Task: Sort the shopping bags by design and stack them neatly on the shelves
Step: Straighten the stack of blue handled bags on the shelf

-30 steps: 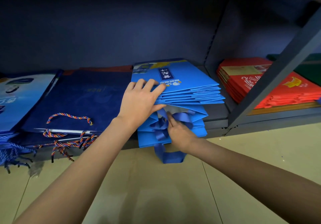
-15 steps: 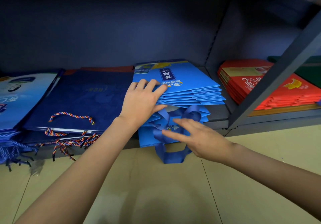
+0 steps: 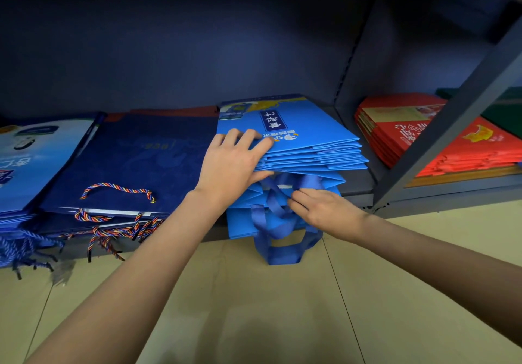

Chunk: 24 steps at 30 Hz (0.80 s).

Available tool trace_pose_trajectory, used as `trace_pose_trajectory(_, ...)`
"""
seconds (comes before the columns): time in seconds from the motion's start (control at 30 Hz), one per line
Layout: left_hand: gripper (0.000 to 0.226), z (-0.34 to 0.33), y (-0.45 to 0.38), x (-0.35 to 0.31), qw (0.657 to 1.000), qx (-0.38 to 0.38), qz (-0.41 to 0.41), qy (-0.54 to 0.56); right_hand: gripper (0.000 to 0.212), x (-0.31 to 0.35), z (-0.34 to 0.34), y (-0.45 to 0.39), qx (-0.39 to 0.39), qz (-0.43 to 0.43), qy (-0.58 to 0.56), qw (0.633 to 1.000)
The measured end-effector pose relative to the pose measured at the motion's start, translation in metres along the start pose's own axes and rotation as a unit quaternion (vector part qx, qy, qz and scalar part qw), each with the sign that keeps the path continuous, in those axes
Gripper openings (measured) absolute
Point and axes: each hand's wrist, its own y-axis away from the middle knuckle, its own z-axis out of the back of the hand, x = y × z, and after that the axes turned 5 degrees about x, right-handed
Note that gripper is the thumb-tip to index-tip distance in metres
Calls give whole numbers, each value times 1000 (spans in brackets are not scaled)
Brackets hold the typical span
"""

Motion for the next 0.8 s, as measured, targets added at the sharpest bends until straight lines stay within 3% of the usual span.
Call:
trace_pose_trajectory(0.03,50,0,0,0,1000,0,0,2,12,-3,1,-4,-20,4,-2,1000)
trace_pose_trajectory(0.1,57,0,0,0,1000,2,3,7,18,-4,3,-13,-59,-14,-20,998)
trace_pose_trajectory(0.2,62,1,-2,0,1000,1,6,3,21,11,21,-19,-111,-176,-159,965)
trace_pose_trajectory(0.23,61,2,-2,0,1000,3,7,0,16,17,30,-19,-122,-253,-269,921)
trace_pose_trajectory(0.27,61,2,-1,0,1000,7,8,-5,13,22,37,-21,-141,-329,-420,834)
trace_pose_trajectory(0.33,59,3,0,-2,1000,19,12,-12,14,27,51,-21,-200,-403,-650,612)
trace_pose_trajectory(0.37,58,3,1,-3,1000,24,14,-12,16,27,55,-19,-211,-383,-679,590)
trace_pose_trajectory(0.4,58,4,0,-3,999,28,16,-9,22,27,55,-19,-196,-348,-644,653)
trace_pose_trajectory(0.47,58,4,-1,-1,999,31,19,-1,36,38,51,-19,-83,-234,-420,873)
trace_pose_trajectory(0.5,57,4,-1,0,999,28,21,1,46,43,40,-18,-18,-192,-297,935)
trace_pose_trajectory(0.53,56,4,-2,0,999,25,21,1,56,44,21,-16,28,-162,-196,967)
trace_pose_trajectory(0.6,53,5,-3,1,1000,19,18,0,57,47,3,-26,96,-157,-97,978)
trace_pose_trajectory(0.67,50,7,-6,3,1000,11,20,-6,53,38,-2,-46,175,-208,-117,955)
trace_pose_trajectory(0.8,50,8,-8,5,1000,13,15,0,75,29,0,-79,285,-262,-142,911)
